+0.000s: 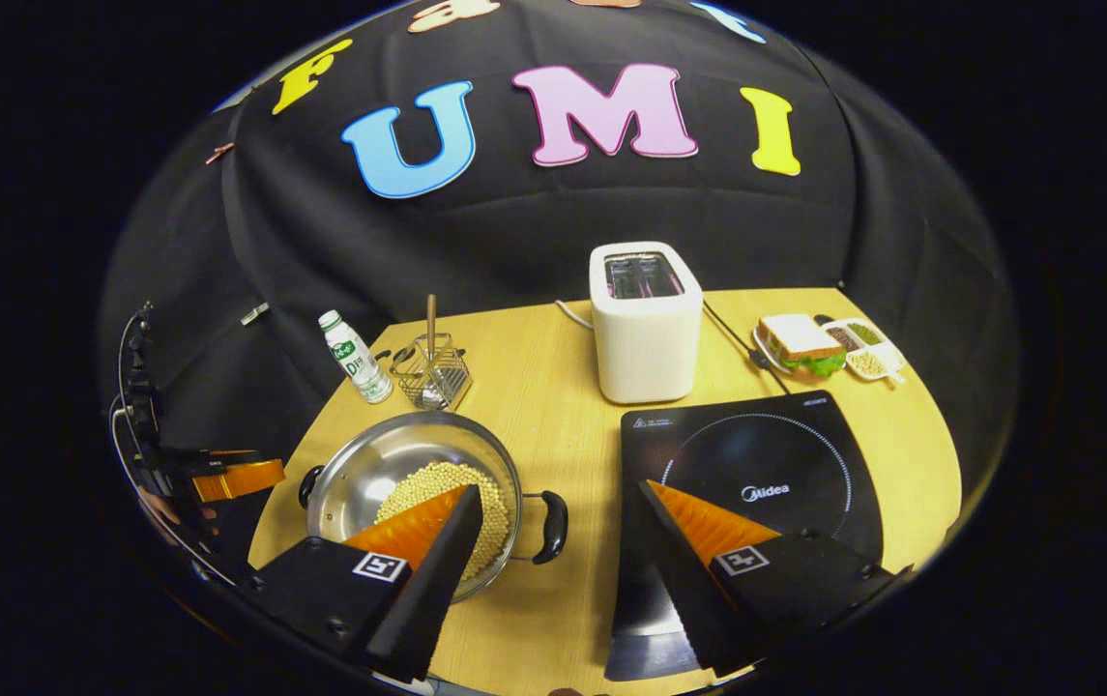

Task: First push the handle of the pot to place it horizontally, then grasp the pot with both hands and set it on the induction cooktop.

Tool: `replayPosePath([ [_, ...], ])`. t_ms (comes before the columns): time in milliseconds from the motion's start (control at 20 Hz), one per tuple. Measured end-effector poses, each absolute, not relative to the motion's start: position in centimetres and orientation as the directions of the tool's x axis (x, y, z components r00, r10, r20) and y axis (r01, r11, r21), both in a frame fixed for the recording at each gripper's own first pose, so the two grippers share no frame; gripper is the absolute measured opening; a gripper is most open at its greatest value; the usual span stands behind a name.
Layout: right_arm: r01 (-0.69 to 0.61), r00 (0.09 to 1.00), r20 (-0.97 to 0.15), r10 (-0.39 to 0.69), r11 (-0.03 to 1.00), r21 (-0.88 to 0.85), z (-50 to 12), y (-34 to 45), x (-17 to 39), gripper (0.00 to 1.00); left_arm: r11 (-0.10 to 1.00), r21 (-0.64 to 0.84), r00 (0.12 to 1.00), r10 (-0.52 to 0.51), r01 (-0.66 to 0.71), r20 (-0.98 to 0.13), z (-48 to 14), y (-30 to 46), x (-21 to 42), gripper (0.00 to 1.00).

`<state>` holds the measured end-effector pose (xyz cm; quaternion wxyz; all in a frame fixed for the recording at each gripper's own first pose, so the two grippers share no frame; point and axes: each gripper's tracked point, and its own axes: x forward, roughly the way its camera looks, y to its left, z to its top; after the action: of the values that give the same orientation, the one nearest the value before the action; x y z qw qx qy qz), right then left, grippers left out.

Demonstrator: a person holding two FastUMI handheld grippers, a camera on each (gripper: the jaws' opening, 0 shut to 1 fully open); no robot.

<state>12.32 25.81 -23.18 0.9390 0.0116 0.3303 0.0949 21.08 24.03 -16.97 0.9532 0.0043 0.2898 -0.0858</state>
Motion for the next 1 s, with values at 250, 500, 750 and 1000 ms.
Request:
replayPosePath([
  [250, -0.196, 0.708, -0.672, 0.217, 0.975, 0.108, -27.0, 27.9, 14.0, 0.99, 0.981, -0.092, 0.798, -0.192, 0.171, -0.571, -19.0, 23.6, 22.9, 0.96],
  [500, -0.190, 0.662, -0.719, 0.213, 0.975, 0.114, -31.0, 28.5, 14.8, 0.99, 0.976, -0.152, 0.792, -0.218, 0.159, -0.571, -21.1, 22.9, 24.7, 0.95],
  [750, -0.182, 0.622, -0.756, 0.204, 0.977, 0.114, -34.6, 28.6, 14.9, 0.99, 0.972, -0.185, 0.786, -0.227, 0.145, -0.576, -23.0, 22.6, 26.1, 0.95],
  [1000, -0.177, 0.611, -0.767, 0.197, 0.978, 0.111, -36.7, 28.7, 14.9, 1.00, 0.963, -0.228, 0.773, -0.253, 0.144, -0.582, -24.8, 22.0, 26.7, 0.95],
])
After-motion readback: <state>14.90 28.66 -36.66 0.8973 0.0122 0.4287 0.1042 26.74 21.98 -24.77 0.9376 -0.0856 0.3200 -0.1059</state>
